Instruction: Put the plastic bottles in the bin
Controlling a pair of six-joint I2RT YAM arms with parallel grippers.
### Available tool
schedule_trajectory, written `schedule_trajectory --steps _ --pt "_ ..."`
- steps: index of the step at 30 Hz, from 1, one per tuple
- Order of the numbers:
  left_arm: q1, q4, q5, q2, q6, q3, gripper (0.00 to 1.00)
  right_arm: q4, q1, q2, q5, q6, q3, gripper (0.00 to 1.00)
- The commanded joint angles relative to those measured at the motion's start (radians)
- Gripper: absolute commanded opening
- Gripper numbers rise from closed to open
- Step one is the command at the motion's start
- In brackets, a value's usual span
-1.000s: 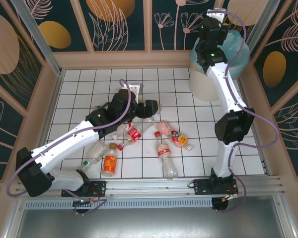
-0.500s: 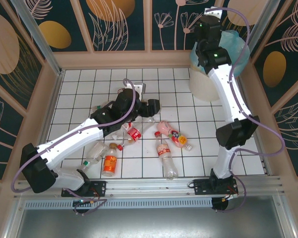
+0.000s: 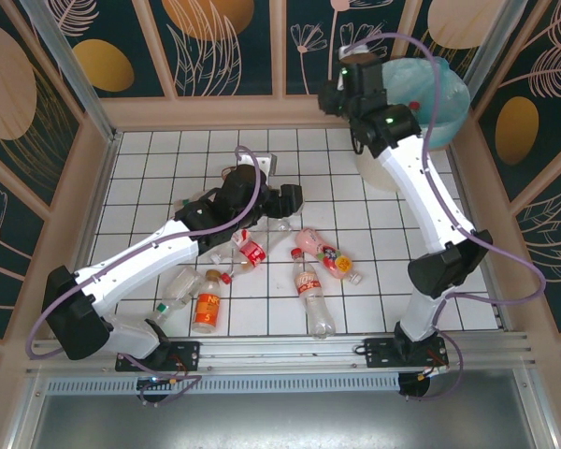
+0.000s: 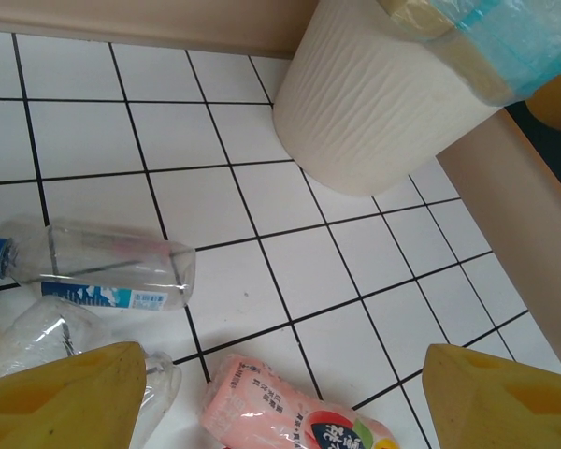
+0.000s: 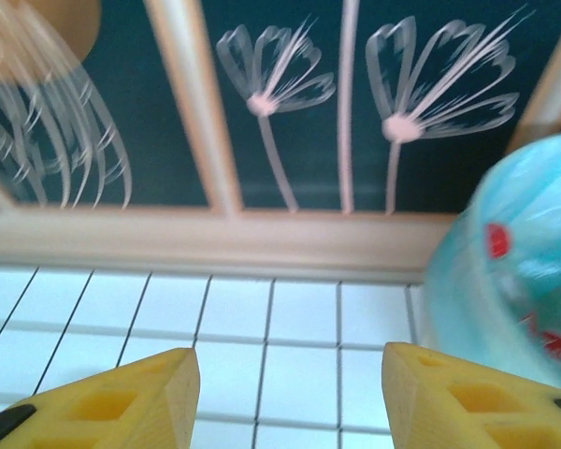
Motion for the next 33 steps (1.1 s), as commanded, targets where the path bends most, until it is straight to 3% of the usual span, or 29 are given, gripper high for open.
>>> schedule_trajectory --steps 1,8,20,33 --pt "0.006 -0.003 -0.017 -0.024 0.005 -0.006 0.78 -0.053 0.042 -0.044 -0.079 0.038 -0.045 0.54" --pt "0.005 -0.030 -0.011 -0.090 -0.034 -0.095 0.77 -0.040 0.121 -0.154 -0.210 0.126 -0.297 0.51" --pt "0.005 -0.125 0.027 -0.257 -0.144 -0.340 0.76 -0.007 0.240 -0.410 -0.225 0.340 -0.781 0.46" --pt "0.006 -0.141 0.099 -0.273 -0.198 -0.470 0.76 0.008 0.405 -0.405 -0.195 0.453 -0.967 0.44"
